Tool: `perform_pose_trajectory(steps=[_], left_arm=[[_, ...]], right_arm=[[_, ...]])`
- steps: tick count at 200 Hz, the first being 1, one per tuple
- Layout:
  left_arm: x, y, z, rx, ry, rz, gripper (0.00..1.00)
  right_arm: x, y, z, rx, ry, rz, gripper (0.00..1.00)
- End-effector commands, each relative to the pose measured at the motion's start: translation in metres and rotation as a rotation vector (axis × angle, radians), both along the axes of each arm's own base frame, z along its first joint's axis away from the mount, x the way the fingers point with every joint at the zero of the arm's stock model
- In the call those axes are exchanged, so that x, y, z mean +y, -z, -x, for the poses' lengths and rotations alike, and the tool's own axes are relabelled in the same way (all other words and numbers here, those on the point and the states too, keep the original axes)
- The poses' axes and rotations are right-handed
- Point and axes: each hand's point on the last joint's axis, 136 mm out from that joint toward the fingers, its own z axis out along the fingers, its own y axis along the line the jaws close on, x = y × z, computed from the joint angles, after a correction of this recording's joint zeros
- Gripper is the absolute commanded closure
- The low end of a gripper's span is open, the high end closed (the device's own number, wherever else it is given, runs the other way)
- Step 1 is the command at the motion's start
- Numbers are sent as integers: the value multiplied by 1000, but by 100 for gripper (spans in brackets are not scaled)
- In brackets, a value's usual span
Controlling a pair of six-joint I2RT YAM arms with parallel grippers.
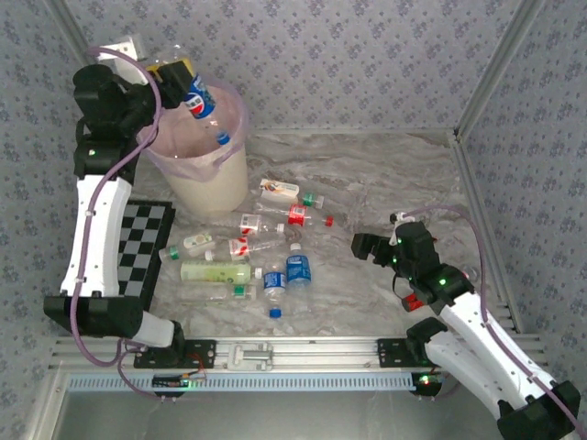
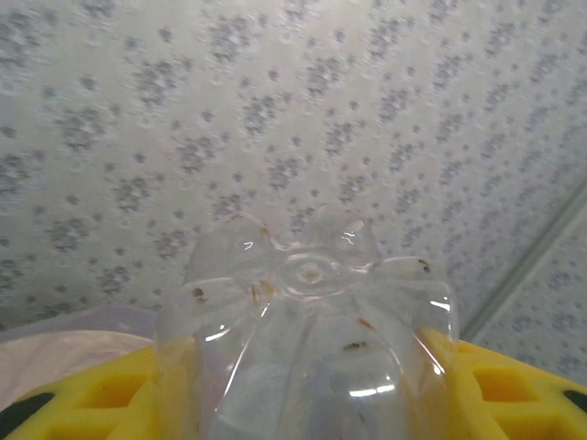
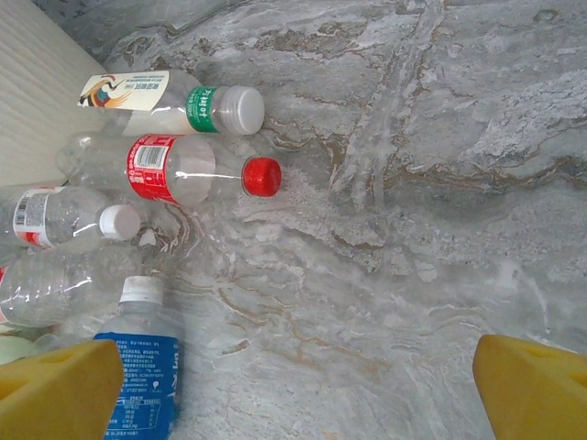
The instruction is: Put the plastic bottles in the bin
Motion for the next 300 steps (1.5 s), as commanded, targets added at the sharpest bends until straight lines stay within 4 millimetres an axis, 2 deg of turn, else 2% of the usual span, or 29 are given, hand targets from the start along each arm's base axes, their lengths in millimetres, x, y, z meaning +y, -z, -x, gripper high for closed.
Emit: perform_pose_trajectory(steps=[1,23,59,84,110,145,160,178,192,215,236,272,300], left_arm=[[39,6,-8,-14,-181,-25,100],[44,46,-34,89,-205,-100,100],[42,137,-76,320,-168,-194,100],[39,200,-94,468,-141,-274,100],[30,263,-103,589,-129,-400,100],[14,312,-109,639,-104,-456,100],[10,326,-111,663,-85,-448,84],[9,329,-112,669,-84,-447,62],[8,324,-113,656,-84,-441,52],[6,303,-111,621,-77,-436,34],[6,276,-105,583,-76,-441,19],[14,225,-92,506,-112,-480,1],[24,194,-79,460,-157,-529,1]], right_arm=[[3,-2,-1,-5,1,-36,0],[2,2,1,3,4,-32,0],[2,8,6,20,-6,-33,0],[0,11,9,24,2,-42,0],[-2,13,8,25,5,-32,0],[0,15,7,39,4,-37,0],[1,16,7,47,1,-39,0],[1,18,7,57,-4,-25,0],[2,18,6,63,-12,-14,0],[4,21,6,72,-26,-13,0],[10,23,6,68,-57,-18,0],[15,24,3,83,-85,-8,0],[30,24,10,149,-155,10,1]])
